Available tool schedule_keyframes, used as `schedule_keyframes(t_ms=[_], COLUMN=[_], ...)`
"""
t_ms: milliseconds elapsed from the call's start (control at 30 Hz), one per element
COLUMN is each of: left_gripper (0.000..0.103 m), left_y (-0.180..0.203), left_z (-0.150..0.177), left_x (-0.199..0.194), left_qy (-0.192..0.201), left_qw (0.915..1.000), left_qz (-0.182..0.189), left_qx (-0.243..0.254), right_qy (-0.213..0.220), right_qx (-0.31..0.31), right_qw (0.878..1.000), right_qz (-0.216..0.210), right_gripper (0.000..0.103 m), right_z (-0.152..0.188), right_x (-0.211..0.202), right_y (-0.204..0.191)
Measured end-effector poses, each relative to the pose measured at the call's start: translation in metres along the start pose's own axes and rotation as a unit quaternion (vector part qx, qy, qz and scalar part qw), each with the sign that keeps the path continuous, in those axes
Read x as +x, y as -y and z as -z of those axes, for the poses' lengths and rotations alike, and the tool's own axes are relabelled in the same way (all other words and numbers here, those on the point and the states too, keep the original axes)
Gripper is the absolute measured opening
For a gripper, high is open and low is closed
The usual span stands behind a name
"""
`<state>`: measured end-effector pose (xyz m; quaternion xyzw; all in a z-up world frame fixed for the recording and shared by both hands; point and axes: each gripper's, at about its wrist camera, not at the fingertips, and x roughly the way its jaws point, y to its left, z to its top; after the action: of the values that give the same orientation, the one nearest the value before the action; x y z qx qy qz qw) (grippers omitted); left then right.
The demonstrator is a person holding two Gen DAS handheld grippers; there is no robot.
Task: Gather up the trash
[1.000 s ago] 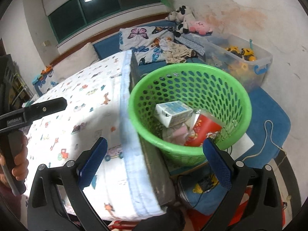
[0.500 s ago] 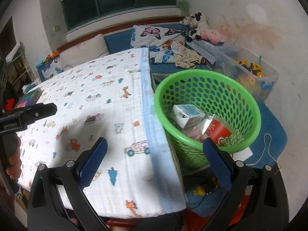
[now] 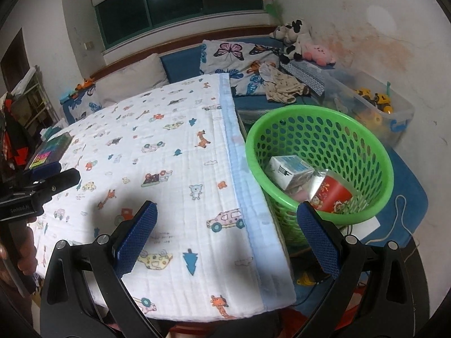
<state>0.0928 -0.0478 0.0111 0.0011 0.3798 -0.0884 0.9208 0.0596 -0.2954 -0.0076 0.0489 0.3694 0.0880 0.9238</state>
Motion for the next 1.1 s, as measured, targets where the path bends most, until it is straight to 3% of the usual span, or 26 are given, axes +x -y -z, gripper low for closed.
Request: schedule_keyframes(t_ms=[1100], left_gripper=[0.096], left_y=[-0.01], left_z=[0.022], left_x=[-0.016], left_qy=[0.014], left_qw=[0.9991], left_qz=[-0.038], left_qx=[0.012], right_qy=[0.003], right_qx=[-0.012], right_qw=[1.0], right_qz=[-0.009], right_gripper=[0.099], right_z=[0.003], right_x=[-0.003], right_y=[-0.019])
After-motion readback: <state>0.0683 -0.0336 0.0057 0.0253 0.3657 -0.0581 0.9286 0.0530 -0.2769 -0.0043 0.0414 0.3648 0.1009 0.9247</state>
